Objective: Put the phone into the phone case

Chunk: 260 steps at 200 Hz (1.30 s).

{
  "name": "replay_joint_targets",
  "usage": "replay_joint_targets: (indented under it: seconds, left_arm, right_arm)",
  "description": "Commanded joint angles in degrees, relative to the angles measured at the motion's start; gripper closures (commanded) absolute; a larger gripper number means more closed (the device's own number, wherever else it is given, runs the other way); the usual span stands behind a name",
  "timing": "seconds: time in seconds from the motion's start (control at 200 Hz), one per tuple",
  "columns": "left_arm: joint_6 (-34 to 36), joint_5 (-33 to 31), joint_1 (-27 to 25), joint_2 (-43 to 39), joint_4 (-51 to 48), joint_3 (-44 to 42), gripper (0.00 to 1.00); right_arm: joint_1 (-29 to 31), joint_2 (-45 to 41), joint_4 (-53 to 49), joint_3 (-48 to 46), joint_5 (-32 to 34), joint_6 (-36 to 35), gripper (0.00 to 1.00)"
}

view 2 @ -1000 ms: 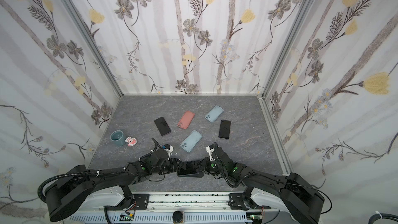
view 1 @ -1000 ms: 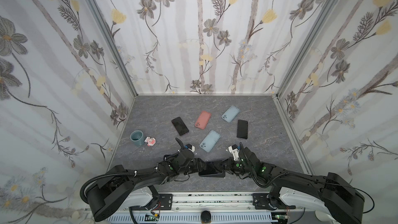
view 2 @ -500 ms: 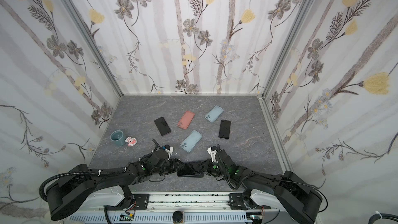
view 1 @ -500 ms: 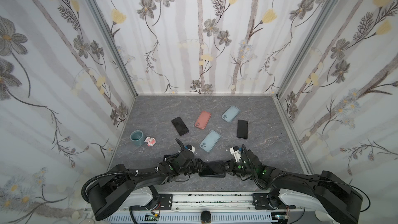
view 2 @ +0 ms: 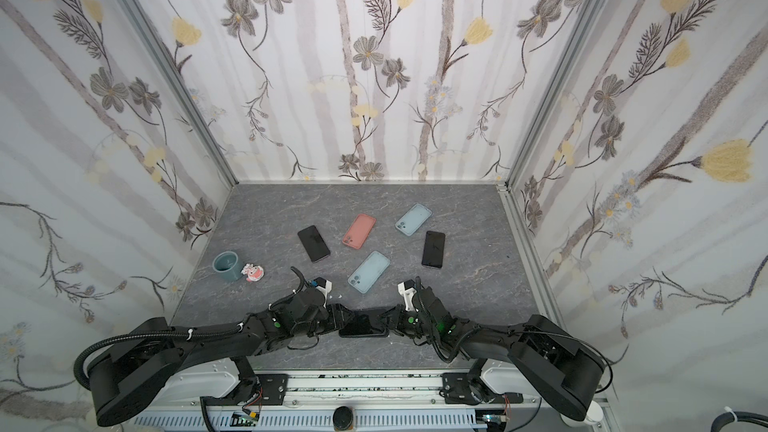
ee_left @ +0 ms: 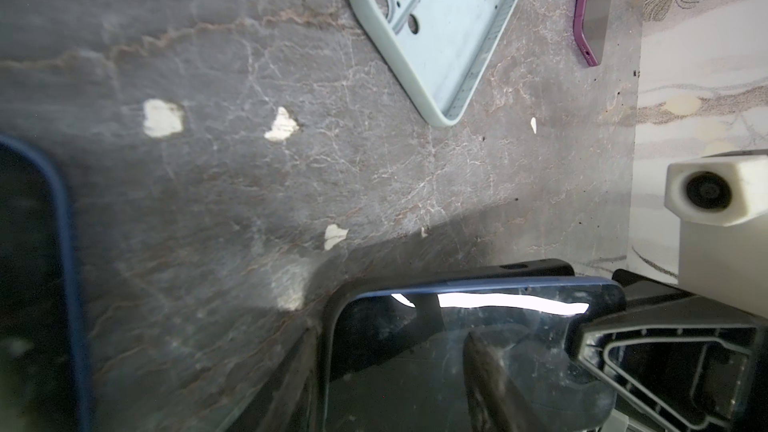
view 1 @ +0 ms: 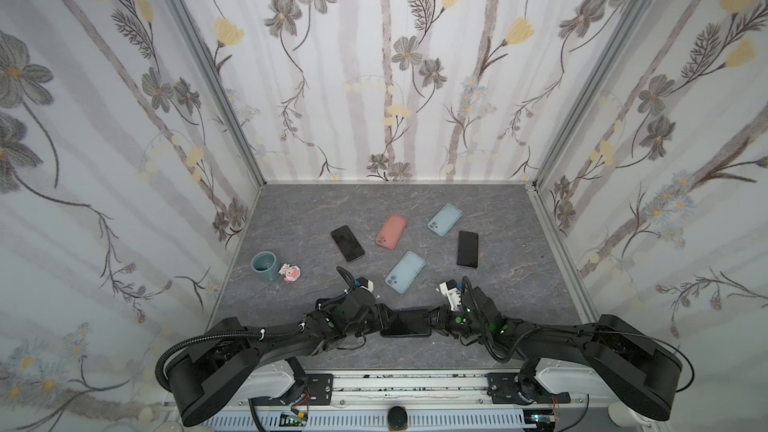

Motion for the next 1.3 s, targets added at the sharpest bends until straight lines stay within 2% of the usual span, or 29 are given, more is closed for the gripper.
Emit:
replay_joint_targets:
  seconds: [0.0, 0.575, 1.039, 1.294]
  left_arm:
    - [-0.02, 3.95, -0.54, -0.36, 0.85, 0.62, 0.46]
    - [0.7, 2.82, -0.53, -0.98, -0.82, 1.12, 0.46]
    - [1.04, 2.9, -0.52, -1.07, -1.13, 1.23, 0.47]
    - [1.48, 3.13, -0.47, -1.2, -2.03, 1.36, 0.46]
  right_arm:
    - [0.36, 0.81, -12.99, 0.58, 3.09, -2.33, 1.0]
    - [0.27, 0.97, -20.9, 3.85, 4.83, -4.73, 0.99]
    - [0.26, -2.05, -27.27, 6.15, 7.14, -6.46, 0.79]
    - [0.27, -2.2, -31.36, 8.98, 7.17, -8.37, 0.63]
